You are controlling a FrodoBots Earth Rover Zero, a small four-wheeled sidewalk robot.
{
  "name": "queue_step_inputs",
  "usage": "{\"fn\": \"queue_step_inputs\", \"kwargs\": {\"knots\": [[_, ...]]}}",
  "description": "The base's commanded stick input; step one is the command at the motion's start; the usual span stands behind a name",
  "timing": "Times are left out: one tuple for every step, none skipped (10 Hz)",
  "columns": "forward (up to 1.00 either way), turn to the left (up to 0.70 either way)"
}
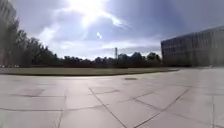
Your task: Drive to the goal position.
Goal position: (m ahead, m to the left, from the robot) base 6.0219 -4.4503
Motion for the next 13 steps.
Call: {"fn": "queue_step_inputs", "kwargs": {"knots": [[0.50, -0.50], [0.50, -0.50], [0.50, -0.50], [0.50, -0.50], [0.50, -0.50], [0.50, -0.50], [0.50, -0.50], [0.50, -0.50], [0.50, -0.50], [0.50, -0.50], [0.50, -0.50], [0.50, -0.50], [0.50, -0.50]]}}
